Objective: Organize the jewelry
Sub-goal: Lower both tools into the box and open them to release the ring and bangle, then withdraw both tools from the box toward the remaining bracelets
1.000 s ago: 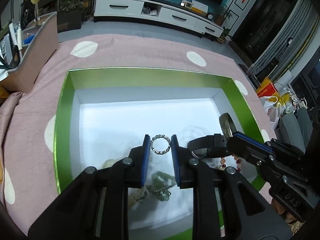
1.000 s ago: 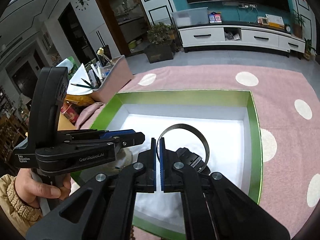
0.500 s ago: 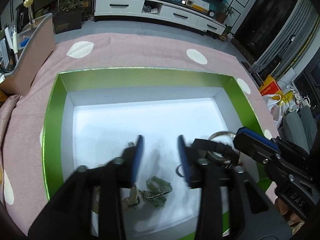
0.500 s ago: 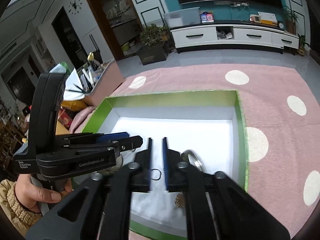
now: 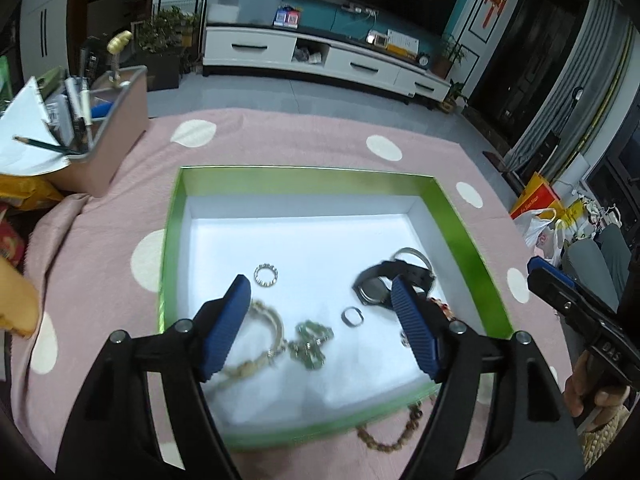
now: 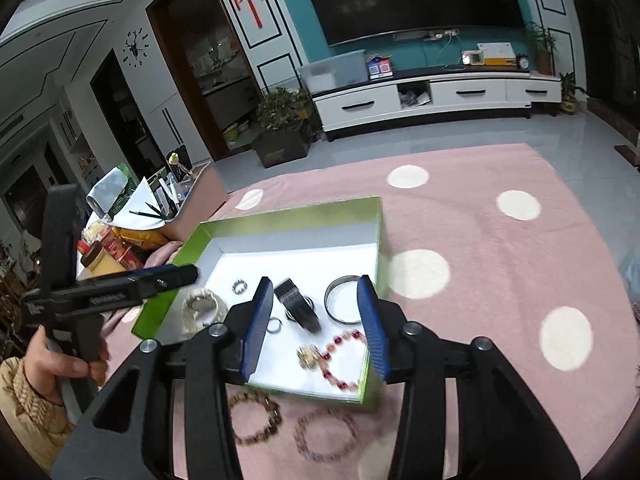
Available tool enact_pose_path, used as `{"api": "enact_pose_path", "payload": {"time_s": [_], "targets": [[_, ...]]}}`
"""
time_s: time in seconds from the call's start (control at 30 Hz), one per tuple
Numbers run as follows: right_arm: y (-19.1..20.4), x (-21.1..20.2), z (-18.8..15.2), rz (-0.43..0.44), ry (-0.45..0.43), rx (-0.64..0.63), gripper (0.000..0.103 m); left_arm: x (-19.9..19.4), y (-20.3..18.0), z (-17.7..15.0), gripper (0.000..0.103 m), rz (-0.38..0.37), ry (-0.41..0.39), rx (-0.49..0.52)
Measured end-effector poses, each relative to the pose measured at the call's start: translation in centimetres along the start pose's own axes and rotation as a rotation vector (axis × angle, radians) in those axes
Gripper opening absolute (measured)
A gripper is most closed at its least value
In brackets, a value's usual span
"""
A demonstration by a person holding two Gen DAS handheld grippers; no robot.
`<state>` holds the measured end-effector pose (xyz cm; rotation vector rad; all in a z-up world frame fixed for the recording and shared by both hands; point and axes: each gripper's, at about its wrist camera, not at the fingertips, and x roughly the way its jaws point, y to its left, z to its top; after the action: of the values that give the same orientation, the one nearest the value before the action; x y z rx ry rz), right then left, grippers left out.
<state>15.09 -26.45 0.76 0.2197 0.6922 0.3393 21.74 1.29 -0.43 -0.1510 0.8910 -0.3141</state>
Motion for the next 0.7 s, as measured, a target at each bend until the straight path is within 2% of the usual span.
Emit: {"api": "enact_pose_path", "payload": {"time_s": [0.3, 0.47, 0.7], "targets": [[0.2, -3.4, -3.2, -0.029, 0.016, -0.029, 0.044, -5.4, 0.0, -3.4, 0.083, 0.007, -0.061, -0.028], [0.0, -3.7, -5.3, -0.042, 0.054, -0.01, 0.044, -6.5, -0.2, -6.2, 0.085, 0.012, -0.043, -0.021], [-0.7, -3.6, -8.8, -0.06, 0.116, 0.025, 0.044, -5.4, -0.7, -10.0, 0.085, 0.003, 0.021, -0.024]]}}
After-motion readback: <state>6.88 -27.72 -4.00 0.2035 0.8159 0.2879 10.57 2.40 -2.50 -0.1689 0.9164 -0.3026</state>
